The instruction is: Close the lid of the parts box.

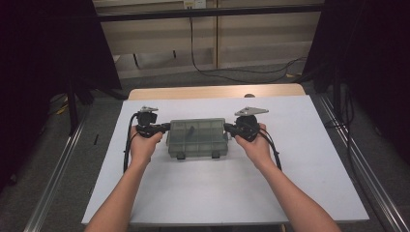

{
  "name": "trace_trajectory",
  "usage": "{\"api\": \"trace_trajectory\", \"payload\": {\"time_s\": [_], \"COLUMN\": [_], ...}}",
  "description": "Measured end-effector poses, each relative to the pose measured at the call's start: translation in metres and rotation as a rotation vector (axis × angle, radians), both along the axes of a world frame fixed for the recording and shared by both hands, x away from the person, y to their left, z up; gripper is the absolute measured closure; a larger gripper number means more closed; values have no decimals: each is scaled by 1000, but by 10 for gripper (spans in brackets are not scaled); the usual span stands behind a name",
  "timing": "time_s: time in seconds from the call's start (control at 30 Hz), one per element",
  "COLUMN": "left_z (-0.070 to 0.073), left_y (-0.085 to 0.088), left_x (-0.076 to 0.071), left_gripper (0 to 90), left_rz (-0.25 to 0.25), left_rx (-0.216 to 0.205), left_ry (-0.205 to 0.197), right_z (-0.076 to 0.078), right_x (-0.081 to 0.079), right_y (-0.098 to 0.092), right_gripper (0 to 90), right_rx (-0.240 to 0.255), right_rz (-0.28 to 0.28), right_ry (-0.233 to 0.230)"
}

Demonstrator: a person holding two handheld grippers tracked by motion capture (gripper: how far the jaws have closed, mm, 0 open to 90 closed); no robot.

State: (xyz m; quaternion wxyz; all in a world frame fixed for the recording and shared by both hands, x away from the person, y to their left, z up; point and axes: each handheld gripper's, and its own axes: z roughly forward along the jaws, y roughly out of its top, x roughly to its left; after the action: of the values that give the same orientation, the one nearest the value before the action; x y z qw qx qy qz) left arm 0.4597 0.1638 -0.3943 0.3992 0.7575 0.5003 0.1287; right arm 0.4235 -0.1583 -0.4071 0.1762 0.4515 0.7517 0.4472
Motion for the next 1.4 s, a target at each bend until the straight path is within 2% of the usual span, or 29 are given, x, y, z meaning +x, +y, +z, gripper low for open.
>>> {"api": "trace_trajectory", "payload": {"time_s": [0.3, 1.4], "left_z": [-5, -14], "left_y": [1, 2], "left_x": [-2, -7], "left_gripper": [900, 900], "left_rz": [-6, -22], "left_rx": [13, 28], "left_ry": [4, -32], "right_z": [-6, -16], "right_x": [-2, -6], "right_y": [2, 7], "right_gripper": [900, 900], "right_rx": [-7, -25], "right_rz": [15, 39], "right_ry": [-3, -22]}}
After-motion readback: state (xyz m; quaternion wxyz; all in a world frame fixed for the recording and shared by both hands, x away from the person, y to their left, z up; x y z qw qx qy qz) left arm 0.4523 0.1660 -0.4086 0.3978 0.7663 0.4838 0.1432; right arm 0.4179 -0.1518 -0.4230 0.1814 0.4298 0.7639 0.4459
